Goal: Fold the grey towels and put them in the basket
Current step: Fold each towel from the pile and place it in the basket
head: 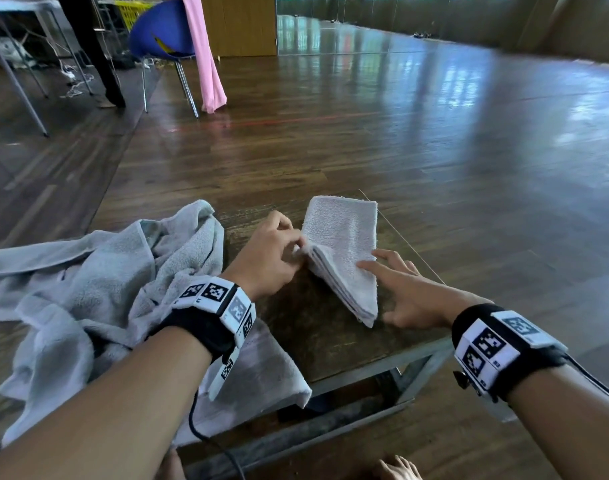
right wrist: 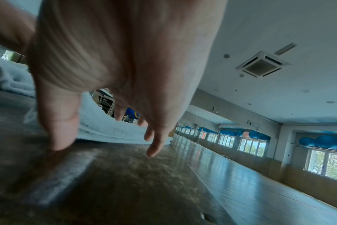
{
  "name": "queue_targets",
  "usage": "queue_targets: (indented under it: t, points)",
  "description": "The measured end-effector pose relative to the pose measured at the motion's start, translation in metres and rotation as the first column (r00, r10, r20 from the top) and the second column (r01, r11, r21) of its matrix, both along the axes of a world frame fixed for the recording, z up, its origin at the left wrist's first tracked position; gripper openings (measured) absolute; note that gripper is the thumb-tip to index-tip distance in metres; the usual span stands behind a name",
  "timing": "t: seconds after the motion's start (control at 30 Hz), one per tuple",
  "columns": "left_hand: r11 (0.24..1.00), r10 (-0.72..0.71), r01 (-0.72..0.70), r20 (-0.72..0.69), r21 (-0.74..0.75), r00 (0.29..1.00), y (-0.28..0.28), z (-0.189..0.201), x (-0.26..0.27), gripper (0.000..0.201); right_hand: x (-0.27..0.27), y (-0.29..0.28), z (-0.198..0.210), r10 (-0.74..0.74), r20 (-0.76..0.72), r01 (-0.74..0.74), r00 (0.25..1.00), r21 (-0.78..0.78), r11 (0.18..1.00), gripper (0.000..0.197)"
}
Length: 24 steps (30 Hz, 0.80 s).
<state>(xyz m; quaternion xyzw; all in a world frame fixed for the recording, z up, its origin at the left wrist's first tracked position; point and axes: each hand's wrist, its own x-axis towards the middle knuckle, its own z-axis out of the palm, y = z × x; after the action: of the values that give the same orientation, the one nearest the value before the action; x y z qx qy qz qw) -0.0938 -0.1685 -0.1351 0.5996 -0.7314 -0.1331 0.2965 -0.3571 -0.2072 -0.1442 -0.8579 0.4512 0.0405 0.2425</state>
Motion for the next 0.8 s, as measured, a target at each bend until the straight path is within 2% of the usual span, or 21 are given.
queue_targets:
  t: [0.07, 0.13, 0.17, 0.27, 0.3, 0.37, 0.43, 0.47, 0.5, 0.57, 0.63, 0.7, 0.8]
  points:
    - [0.995, 0.036, -0.042, -0.075, -0.085, 0.997, -0.004, 0.002, -0.004, 0.008, 0.003, 0.001, -0.001, 0.033, 0.033, -0.034, 0.999, 0.022, 0.999, 0.111]
    - [0.993, 0.075, -0.087, -0.146, -0.079, 0.986, -0.005, 0.004, -0.007, 0.015, 0.006, 0.003, 0.001, 0.059, 0.099, -0.058, 0.993, -0.013, 0.998, 0.107]
    - [0.992, 0.098, -0.11, -0.173, -0.057, 0.98, -0.005, 0.005, -0.008, 0.016, 0.007, 0.002, 0.001, 0.067, 0.154, -0.059, 0.986, -0.058, 0.997, 0.093]
    - [0.987, 0.152, -0.157, -0.188, -0.013, 0.97, -0.004, 0.005, -0.008, 0.023, 0.009, -0.003, 0.003, 0.046, 0.361, 0.018, 0.931, -0.171, 0.985, 0.026]
    - [0.985, 0.167, -0.171, -0.187, -0.008, 0.968, -0.004, 0.005, -0.007, 0.024, 0.009, -0.004, 0.003, 0.019, 0.428, 0.056, 0.904, -0.162, 0.985, 0.015]
    - [0.979, 0.202, -0.202, -0.193, 0.019, 0.96, -0.006, 0.007, -0.003, 0.025, 0.01, -0.007, 0.003, -0.095, 0.586, 0.135, 0.805, -0.026, 0.99, 0.007]
    - [0.965, 0.248, -0.227, -0.179, 0.132, 0.952, -0.011, 0.006, 0.003, 0.031, 0.011, -0.007, 0.006, -0.284, 0.691, 0.142, 0.664, 0.257, 0.956, 0.008]
    - [0.944, 0.271, -0.239, -0.122, 0.227, 0.955, -0.014, 0.004, 0.005, 0.036, 0.012, -0.007, 0.006, -0.387, 0.688, 0.114, 0.614, 0.408, 0.906, 0.009]
    - [0.909, 0.282, -0.255, -0.036, 0.33, 0.959, -0.015, 0.001, 0.006, 0.039, 0.012, -0.006, 0.006, -0.463, 0.638, 0.097, 0.616, 0.522, 0.848, 0.007]
    - [0.824, 0.261, -0.277, 0.104, 0.493, 0.96, -0.016, -0.008, 0.008, 0.038, 0.011, -0.005, 0.005, -0.515, 0.482, 0.111, 0.709, 0.644, 0.757, 0.016]
    - [0.765, 0.246, -0.281, 0.139, 0.579, 0.959, -0.016, -0.014, 0.008, 0.037, 0.012, -0.004, 0.001, -0.506, 0.336, 0.188, 0.795, 0.656, 0.731, 0.025]
    - [0.764, 0.262, -0.294, 0.14, 0.575, 0.955, -0.017, -0.015, 0.008, 0.04, 0.015, -0.006, 0.0, -0.523, 0.282, 0.253, 0.804, 0.634, 0.731, 0.026]
    - [0.816, 0.318, -0.318, 0.086, 0.482, 0.944, -0.021, -0.015, 0.005, 0.039, 0.021, -0.012, -0.001, -0.569, 0.273, 0.33, 0.776, 0.592, 0.735, 0.025]
